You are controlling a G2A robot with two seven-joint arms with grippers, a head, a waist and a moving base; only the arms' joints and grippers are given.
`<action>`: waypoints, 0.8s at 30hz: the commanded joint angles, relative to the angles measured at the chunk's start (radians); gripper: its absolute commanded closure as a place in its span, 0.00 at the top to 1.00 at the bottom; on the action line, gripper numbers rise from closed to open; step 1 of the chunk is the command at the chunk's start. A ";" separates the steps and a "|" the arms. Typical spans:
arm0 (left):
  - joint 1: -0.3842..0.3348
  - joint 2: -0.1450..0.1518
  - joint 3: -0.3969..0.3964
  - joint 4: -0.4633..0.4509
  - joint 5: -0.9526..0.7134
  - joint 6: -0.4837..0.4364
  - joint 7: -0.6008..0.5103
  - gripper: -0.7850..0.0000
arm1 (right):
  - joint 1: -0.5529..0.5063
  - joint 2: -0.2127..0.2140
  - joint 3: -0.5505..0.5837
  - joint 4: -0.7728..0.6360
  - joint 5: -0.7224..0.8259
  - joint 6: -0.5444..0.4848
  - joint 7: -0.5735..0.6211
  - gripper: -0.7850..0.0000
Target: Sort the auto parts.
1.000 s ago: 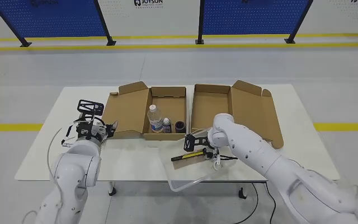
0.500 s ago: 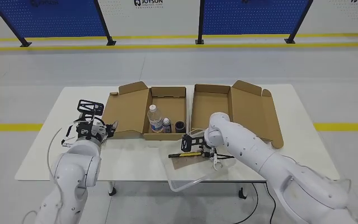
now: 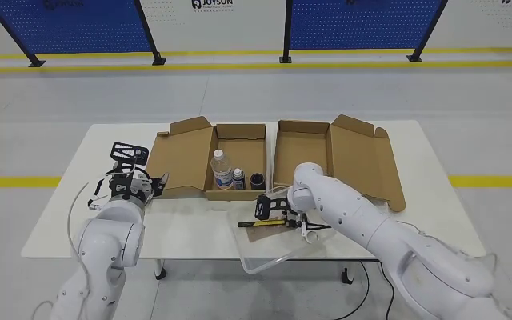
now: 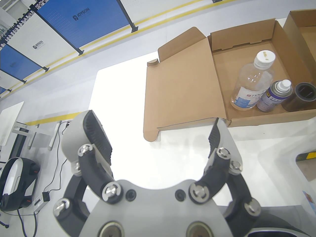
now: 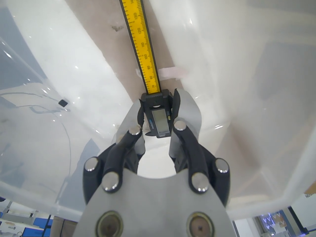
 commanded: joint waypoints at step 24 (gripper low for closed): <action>0.000 0.000 0.000 0.000 0.000 0.000 0.000 1.00 | 0.006 -0.019 -0.047 0.037 0.012 0.000 0.000 0.22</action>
